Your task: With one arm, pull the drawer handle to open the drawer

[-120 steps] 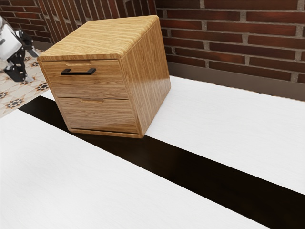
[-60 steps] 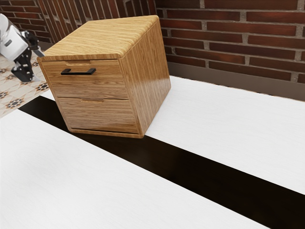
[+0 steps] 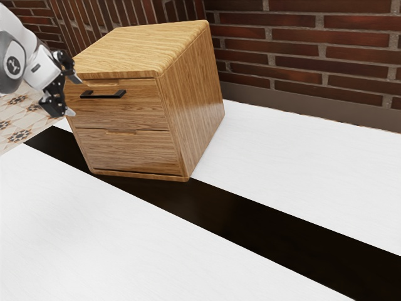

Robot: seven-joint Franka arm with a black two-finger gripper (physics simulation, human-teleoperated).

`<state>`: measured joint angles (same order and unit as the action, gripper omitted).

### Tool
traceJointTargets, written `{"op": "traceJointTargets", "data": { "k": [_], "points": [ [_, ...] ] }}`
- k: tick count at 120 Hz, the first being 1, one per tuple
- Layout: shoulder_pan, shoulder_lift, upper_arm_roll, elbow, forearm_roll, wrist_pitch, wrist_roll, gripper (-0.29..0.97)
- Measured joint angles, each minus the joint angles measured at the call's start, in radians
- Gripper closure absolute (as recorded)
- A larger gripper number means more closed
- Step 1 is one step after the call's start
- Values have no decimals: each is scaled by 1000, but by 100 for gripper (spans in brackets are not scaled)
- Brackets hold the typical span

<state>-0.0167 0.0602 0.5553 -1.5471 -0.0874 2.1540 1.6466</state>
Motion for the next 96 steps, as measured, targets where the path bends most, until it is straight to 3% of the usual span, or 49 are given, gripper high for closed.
{"op": "traceJointTargets", "data": {
  "k": [18,36,70,96],
  "points": [
    [18,7,-85,-2,1,6,-1,0],
    [-27,6,-130,-16,2,-23,-1,0],
    [-36,-68,-113,-10,29,-173,-12,0],
    [-6,-73,-100,-5,67,-199,-44,0]
  ]
}}
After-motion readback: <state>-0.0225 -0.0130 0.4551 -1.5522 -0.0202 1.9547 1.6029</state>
